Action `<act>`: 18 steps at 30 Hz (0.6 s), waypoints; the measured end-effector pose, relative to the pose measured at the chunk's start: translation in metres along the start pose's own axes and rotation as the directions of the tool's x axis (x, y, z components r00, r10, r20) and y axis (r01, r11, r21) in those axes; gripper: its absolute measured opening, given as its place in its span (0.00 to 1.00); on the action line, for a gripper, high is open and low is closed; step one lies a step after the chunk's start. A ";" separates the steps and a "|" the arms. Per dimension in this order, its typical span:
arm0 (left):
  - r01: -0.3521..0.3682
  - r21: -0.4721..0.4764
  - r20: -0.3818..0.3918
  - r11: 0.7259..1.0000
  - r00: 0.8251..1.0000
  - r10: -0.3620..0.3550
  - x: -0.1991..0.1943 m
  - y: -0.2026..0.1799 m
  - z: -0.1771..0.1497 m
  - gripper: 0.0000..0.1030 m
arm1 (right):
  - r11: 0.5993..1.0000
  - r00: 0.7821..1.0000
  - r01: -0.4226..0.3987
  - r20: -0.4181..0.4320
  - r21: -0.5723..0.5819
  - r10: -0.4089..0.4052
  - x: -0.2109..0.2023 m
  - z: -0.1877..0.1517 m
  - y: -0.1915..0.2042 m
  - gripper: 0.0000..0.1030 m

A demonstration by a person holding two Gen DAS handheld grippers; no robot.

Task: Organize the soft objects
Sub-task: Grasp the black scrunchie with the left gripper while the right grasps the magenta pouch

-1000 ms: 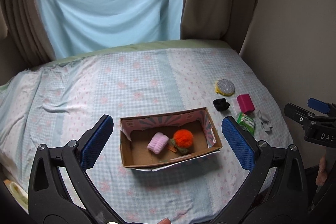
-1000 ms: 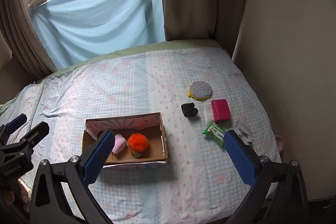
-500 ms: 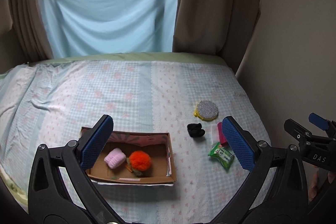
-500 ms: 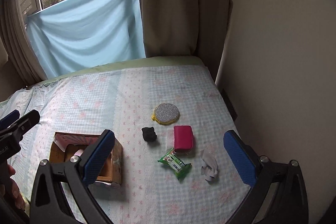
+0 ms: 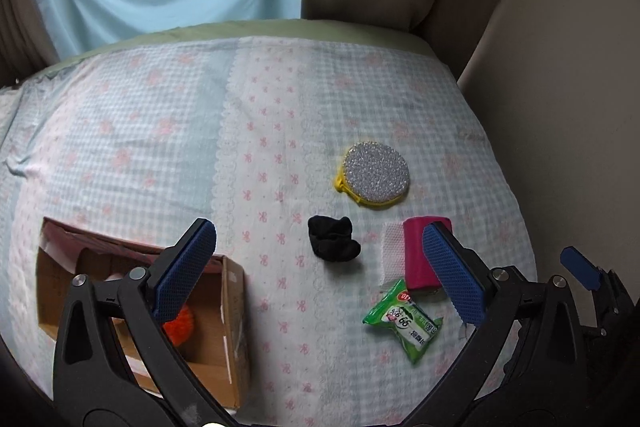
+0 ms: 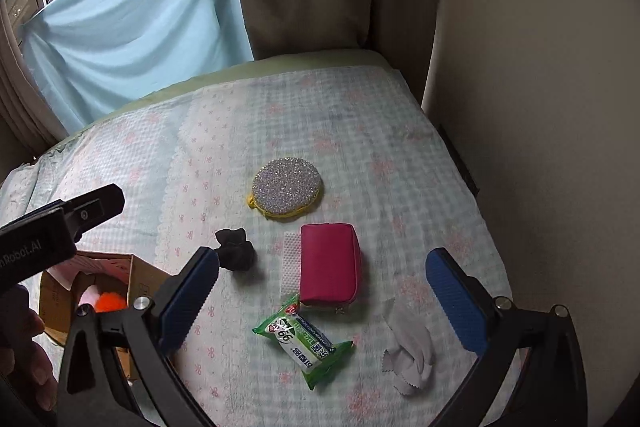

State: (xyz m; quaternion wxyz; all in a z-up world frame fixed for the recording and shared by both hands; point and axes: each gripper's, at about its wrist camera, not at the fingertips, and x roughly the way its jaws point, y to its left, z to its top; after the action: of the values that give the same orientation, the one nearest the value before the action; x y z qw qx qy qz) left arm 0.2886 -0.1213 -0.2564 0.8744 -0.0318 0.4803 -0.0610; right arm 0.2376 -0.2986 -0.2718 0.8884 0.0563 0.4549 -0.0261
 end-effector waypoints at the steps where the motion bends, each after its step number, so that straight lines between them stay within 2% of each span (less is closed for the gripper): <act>1: 0.015 0.002 -0.030 1.000 0.999 -0.015 0.020 -0.001 -0.001 1.00 | 1.000 1.000 0.000 -0.008 -0.009 0.000 0.013 -0.002 -0.001 1.00; 4: 0.035 -0.029 -0.125 0.999 0.991 -0.039 0.075 0.002 -0.006 0.98 | 0.999 0.999 -0.031 -0.021 -0.025 0.031 0.050 -0.010 -0.005 1.00; 8: 0.025 -0.048 -0.190 0.999 0.981 -0.034 0.134 0.004 -0.014 0.94 | 0.999 0.997 -0.031 -0.063 0.005 0.032 0.098 -0.017 -0.016 1.00; 10: 0.016 -0.055 -0.217 0.998 0.976 -0.027 0.156 0.006 -0.018 0.88 | 1.000 0.996 -0.026 -0.080 0.012 0.027 0.118 -0.021 -0.019 1.00; 11: 0.016 -0.062 -0.231 0.998 0.973 -0.030 0.166 0.007 -0.020 0.82 | 1.000 0.996 -0.018 -0.092 0.008 0.019 0.128 -0.024 -0.019 1.00; 12: 0.016 -0.067 -0.246 0.998 0.969 -0.032 0.175 0.008 -0.024 0.76 | 1.000 0.995 -0.012 -0.102 0.004 0.012 0.136 -0.026 -0.019 0.98; 16: 0.003 -0.056 -0.279 0.998 0.960 -0.019 0.199 0.006 -0.038 0.70 | 1.000 0.991 -0.015 -0.131 -0.005 0.014 0.161 -0.031 -0.019 0.89; 18: 0.001 -0.040 -0.287 0.999 0.958 -0.012 0.205 0.002 -0.042 0.58 | 1.000 0.989 -0.008 -0.145 -0.019 0.005 0.169 -0.033 -0.017 0.70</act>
State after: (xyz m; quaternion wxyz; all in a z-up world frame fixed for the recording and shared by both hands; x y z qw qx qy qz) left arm 0.3621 -0.1473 -0.4508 0.7944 -0.0414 0.6032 -0.0585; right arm 0.3083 -0.3109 -0.4292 0.8535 0.0507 0.5184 -0.0147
